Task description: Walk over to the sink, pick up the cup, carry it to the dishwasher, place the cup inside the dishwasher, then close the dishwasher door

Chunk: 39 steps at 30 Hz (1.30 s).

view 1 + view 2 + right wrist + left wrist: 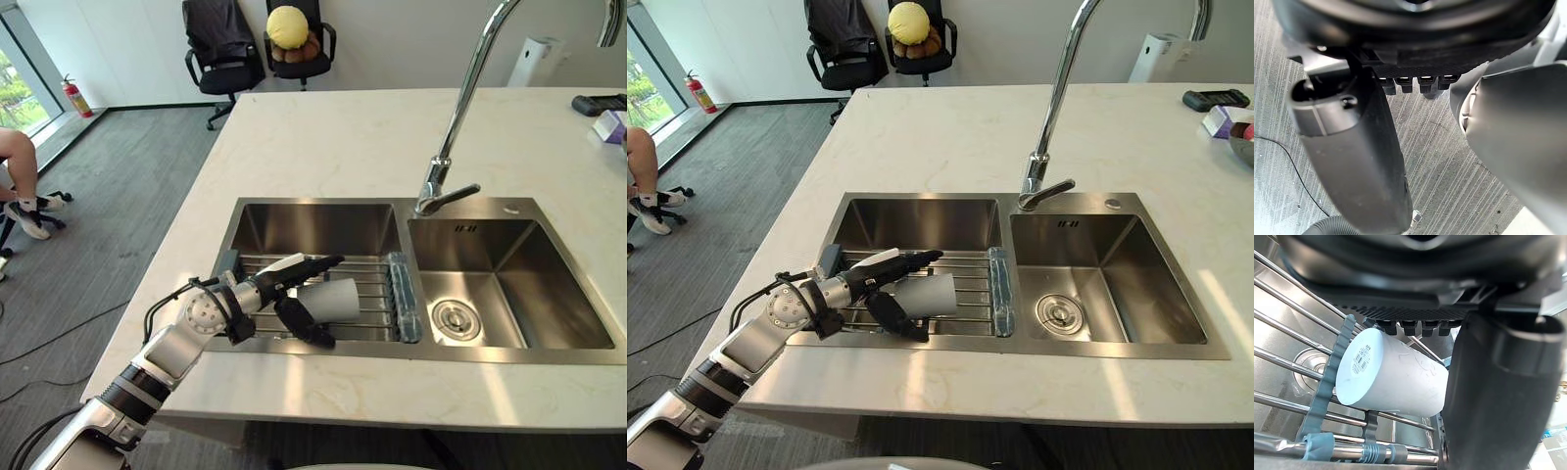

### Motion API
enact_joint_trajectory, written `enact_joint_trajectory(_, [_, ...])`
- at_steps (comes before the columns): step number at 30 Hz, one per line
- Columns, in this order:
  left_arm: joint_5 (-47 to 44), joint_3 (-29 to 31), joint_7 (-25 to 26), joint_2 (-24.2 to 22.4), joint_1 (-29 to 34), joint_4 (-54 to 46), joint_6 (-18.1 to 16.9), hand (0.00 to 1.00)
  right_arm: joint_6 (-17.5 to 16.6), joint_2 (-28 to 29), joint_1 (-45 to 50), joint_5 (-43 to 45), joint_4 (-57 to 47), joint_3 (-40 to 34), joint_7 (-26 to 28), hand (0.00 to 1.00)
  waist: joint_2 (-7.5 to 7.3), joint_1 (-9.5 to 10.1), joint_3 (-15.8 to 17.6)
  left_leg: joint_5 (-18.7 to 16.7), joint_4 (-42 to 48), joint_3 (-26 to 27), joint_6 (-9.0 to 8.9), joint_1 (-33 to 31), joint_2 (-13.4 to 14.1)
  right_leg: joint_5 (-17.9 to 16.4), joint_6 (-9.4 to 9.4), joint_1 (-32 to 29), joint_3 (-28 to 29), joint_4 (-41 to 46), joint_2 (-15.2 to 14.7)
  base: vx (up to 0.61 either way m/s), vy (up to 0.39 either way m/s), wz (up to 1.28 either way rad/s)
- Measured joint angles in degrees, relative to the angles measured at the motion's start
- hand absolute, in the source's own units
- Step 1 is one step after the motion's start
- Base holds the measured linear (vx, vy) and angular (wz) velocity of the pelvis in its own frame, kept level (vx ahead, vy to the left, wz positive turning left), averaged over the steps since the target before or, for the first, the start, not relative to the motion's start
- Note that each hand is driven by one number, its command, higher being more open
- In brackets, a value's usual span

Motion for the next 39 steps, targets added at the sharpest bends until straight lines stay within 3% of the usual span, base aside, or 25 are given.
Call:
enact_joint_trajectory(8, [-2.44, 0.05, 4.02, -2.27, -0.01, 6.40, 0.63, 1.00, 0.00, 0.12, -0.04, -0.01, -0.42, 0.09, -0.55, 1.00, 0.05, -0.56, 0.32, -0.34, 0.02, 0.35, -0.15, -0.01, 0.02, 0.07, 0.11, -0.01, 0.27, -0.21, 0.10, 0.01, -0.002, -0.01])
enact_joint_trajectory(23, [-3.95, 0.03, 1.75, -3.26, -3.02, 10.87, 2.87, 1.00, 0.21, 0.48, 0.16, -0.02, -1.40, 0.09, -0.58, 1.00, 0.11, -0.53, 0.54, -0.62, 0.00, 1.54, -0.20, 0.69, 0.06, 0.16, 0.16, 0.02, 1.35, -0.31, 0.10, -0.01, -0.001, -0.03])
enact_joint_trajectory(39, [10.45, -5.11, -0.07, -0.39, -7.72, 10.76, -0.51, 1.00, 0.19, 0.16, 0.54, 0.00, -1.58, 2.22, -0.56, 1.00, 0.20, -1.06, 0.57, -0.93, 0.01, 1.56, -0.36, 0.68, 0.02, 0.15, 0.20, 0.16, 1.23, -0.74, 0.11, 0.00, 0.000, 0.00])
